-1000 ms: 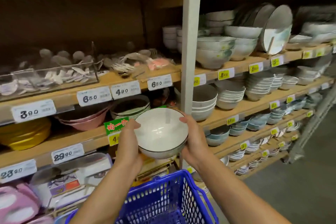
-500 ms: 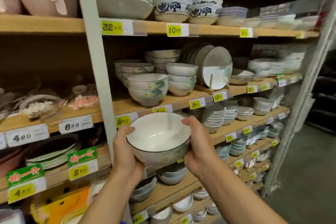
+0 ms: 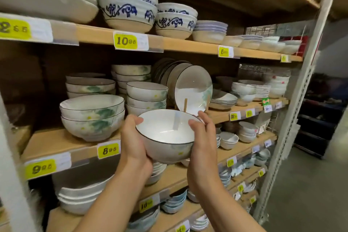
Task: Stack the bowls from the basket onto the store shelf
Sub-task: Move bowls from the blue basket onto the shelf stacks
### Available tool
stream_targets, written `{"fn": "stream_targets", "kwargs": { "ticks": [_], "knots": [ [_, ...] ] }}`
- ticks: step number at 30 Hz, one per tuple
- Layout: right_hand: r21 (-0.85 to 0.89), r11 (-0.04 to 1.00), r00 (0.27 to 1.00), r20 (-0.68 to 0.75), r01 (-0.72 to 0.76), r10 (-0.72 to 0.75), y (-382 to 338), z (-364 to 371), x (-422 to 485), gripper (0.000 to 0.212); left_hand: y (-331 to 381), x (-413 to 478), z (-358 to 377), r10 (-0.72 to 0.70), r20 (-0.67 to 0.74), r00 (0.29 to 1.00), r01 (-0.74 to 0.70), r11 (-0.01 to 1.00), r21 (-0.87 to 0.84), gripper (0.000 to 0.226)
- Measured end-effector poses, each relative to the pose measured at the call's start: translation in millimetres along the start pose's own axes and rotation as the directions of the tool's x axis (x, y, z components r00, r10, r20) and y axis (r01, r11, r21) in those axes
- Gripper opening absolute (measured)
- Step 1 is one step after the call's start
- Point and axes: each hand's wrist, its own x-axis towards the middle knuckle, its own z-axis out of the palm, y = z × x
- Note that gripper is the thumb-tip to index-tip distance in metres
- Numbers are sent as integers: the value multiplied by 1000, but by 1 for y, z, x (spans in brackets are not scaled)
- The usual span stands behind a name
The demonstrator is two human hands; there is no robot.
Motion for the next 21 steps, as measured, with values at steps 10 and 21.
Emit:
{"fn": "stream_targets", "kwargs": {
  "ticks": [10, 21],
  "knots": [
    [64, 996, 974, 220, -65, 49, 4, -12, 122, 62, 1, 70, 54, 131, -18, 991, -129, 985, 117, 25],
    [83, 995, 603, 797, -48, -37, -15, -21, 198, 126, 33, 74, 64, 399, 16, 917, -388, 883, 265, 41]
  ]
}}
